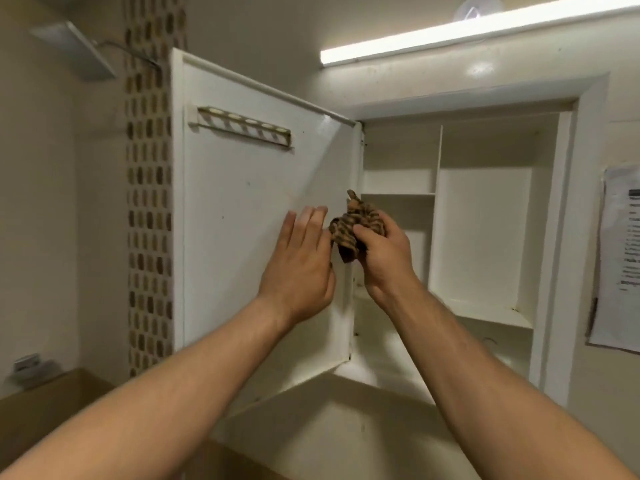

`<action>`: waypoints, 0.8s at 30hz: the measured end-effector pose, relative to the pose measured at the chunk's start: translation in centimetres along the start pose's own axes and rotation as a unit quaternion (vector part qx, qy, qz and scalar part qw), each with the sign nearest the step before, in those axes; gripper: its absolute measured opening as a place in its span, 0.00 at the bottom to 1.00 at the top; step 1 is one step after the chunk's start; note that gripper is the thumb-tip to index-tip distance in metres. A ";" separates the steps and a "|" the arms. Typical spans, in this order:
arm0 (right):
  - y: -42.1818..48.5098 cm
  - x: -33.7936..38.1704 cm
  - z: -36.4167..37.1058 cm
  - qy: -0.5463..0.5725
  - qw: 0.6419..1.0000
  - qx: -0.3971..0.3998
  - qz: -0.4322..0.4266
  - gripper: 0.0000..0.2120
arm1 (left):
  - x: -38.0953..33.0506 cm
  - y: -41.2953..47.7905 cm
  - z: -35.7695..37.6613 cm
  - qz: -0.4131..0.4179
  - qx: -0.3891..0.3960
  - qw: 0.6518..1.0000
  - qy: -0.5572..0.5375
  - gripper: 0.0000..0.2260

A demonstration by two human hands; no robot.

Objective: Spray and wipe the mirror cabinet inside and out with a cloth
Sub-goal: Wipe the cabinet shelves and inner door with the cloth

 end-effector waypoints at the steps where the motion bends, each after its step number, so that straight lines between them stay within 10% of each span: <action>1: 1.0 1.2 1.3 -0.042 0.998 -0.008 -0.035 0.24 | 1.0 1.4 -1.4 0.008 0.008 0.999 0.045 0.24; 8: 8.7 9.3 8.0 -0.369 0.902 -0.040 -0.221 0.34 | 4.9 8.7 -9.1 0.070 0.001 0.967 0.245 0.28; 14: 6.3 7.2 10.6 -0.407 0.783 0.076 -0.463 0.25 | 6.5 11.2 -11.6 -0.020 0.011 0.964 0.265 0.32; 17: 8.5 6.6 7.9 -0.464 0.740 0.002 -0.487 0.27 | 7.8 11.5 -12.5 -0.048 0.026 0.960 0.275 0.33; 21: 11.0 6.0 7.4 -0.454 0.830 -0.152 -0.287 0.35 | 7.8 12.0 -12.5 -0.056 0.016 0.967 0.249 0.30; 24: 9.0 5.7 10.2 -0.303 0.884 -0.033 -0.355 0.32 | 7.7 12.0 -12.3 -0.061 0.000 0.973 0.224 0.30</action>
Point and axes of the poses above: each hand's wrist, its own y-axis towards the middle knuckle, its own z-axis out of the palm, x = y × z, the point moved 6 cm from there along y, towards the middle knuckle, and after that the axes turned 5 degrees about -y, right-handed, at the moved point
